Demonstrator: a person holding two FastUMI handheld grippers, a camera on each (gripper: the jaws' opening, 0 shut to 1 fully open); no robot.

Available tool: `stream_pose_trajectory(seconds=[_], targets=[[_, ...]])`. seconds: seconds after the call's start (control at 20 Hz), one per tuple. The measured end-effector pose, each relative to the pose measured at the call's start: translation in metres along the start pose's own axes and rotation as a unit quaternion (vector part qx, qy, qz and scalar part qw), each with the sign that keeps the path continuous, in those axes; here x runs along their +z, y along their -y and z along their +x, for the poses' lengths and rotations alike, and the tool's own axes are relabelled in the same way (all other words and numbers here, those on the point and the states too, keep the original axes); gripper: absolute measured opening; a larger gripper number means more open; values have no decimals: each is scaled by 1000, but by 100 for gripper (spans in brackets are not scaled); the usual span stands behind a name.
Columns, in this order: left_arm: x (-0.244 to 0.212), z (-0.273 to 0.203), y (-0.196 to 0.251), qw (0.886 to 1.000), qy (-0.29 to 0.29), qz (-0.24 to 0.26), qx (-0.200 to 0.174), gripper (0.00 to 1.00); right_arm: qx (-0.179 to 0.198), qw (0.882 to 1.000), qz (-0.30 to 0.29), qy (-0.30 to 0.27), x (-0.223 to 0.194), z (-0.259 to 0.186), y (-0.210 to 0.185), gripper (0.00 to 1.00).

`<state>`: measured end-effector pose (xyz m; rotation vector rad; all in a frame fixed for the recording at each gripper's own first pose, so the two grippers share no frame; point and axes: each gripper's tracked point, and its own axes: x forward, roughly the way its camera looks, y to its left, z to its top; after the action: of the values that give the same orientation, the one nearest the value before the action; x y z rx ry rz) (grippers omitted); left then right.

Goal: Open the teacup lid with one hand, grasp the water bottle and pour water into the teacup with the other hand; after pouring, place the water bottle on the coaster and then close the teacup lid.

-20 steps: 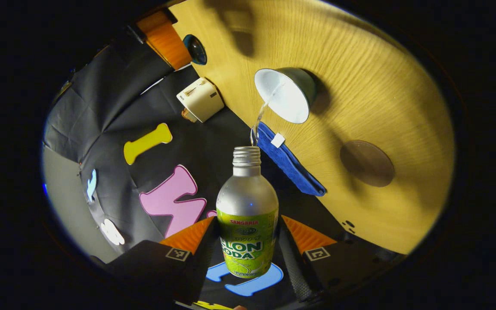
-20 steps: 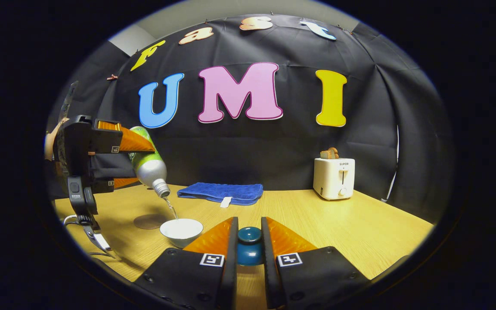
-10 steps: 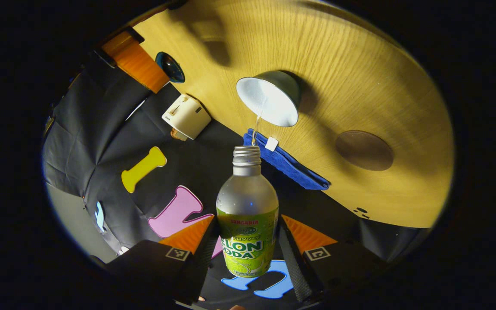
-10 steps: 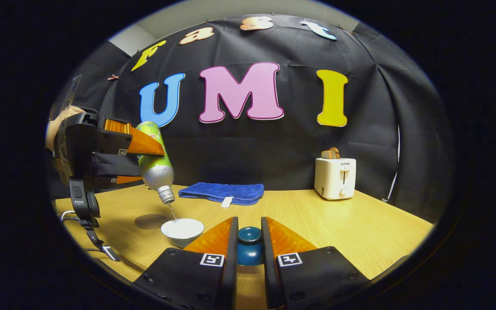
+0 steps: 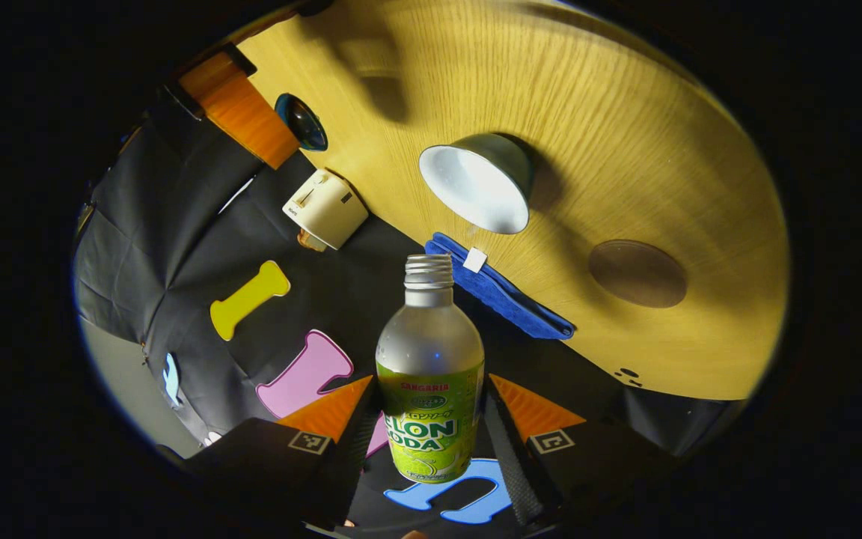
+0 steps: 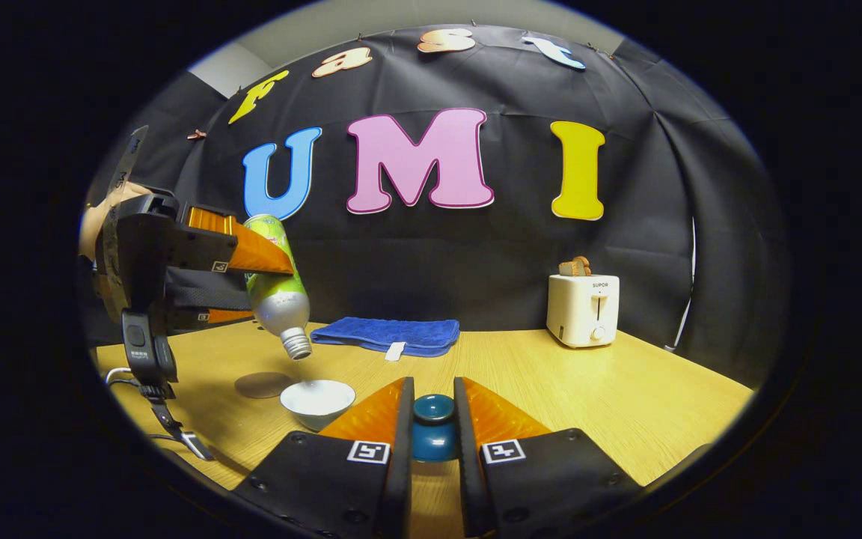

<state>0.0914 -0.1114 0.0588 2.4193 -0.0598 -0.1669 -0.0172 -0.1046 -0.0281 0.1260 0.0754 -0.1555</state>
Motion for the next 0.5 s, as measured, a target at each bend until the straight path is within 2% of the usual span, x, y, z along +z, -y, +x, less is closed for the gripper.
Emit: stream_pose_trajectory(seconds=[0.1, 0.15, 0.25, 0.35, 0.4, 0.45, 0.5], targets=[[1, -1, 9, 998, 4, -54, -14, 81, 0, 1000, 0, 0, 0, 0, 0, 30], [4, -2, 20, 994, 7, -104, -35, 81, 0, 1000, 0, 0, 0, 0, 0, 30], [18, -7, 37, 973, 17, -223, -63, 81, 0, 1000, 0, 0, 0, 0, 0, 30], [30, -14, 47, 939, 23, -336, -64, 81, 0, 1000, 0, 0, 0, 0, 0, 30], [36, -17, 48, 918, 19, -391, -56, 81, 0, 1000, 0, 0, 1, 0, 0, 30], [40, -19, 50, 894, 18, -445, -47, 81, 0, 1000, 0, 0, 0, -1, 0, 30], [44, -19, 51, 865, 14, -500, -37, 81, 0, 1000, 0, 0, 0, 0, 0, 30]])
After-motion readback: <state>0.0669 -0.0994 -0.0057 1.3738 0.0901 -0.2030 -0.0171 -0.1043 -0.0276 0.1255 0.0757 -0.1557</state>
